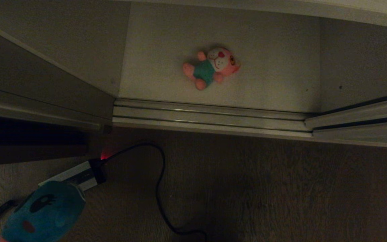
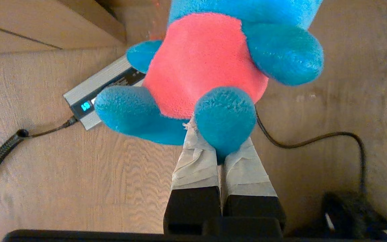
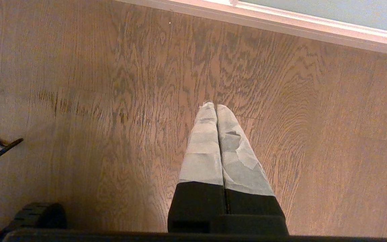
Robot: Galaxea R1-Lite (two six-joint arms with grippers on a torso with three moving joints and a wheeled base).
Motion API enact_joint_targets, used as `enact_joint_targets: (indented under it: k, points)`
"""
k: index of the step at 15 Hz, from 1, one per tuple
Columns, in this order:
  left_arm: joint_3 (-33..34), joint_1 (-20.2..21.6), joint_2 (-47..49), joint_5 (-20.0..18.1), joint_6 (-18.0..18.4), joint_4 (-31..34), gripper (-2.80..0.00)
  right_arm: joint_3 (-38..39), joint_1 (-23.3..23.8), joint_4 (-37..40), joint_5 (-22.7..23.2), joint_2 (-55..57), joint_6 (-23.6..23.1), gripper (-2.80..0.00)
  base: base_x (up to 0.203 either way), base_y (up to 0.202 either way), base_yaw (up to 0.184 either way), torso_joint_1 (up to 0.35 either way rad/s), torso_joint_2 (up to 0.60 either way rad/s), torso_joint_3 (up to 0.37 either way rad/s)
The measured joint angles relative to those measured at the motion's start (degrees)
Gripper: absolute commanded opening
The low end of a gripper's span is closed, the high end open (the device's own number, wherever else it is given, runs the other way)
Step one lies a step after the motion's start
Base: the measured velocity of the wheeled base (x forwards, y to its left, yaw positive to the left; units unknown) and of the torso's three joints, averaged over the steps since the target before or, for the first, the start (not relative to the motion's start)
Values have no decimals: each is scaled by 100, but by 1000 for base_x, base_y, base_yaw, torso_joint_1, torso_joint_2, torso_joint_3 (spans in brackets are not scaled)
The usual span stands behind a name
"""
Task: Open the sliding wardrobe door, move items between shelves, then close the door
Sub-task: Place the blue doll on the higher shelf
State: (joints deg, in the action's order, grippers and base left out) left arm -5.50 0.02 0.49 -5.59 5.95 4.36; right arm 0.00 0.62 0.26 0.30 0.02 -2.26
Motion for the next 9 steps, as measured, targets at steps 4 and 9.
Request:
enact_joint_targets:
  k: [4, 9]
  points:
    - [286, -2, -69, -8, -86, -342, -280, 0, 0, -2, 0, 0, 0, -280, 0, 0, 0, 0, 0, 0]
    - [331, -2, -79, 58, -424, -346, -280, 0, 0, -1, 2, 0, 0, -280, 0, 0, 0, 0, 0, 0]
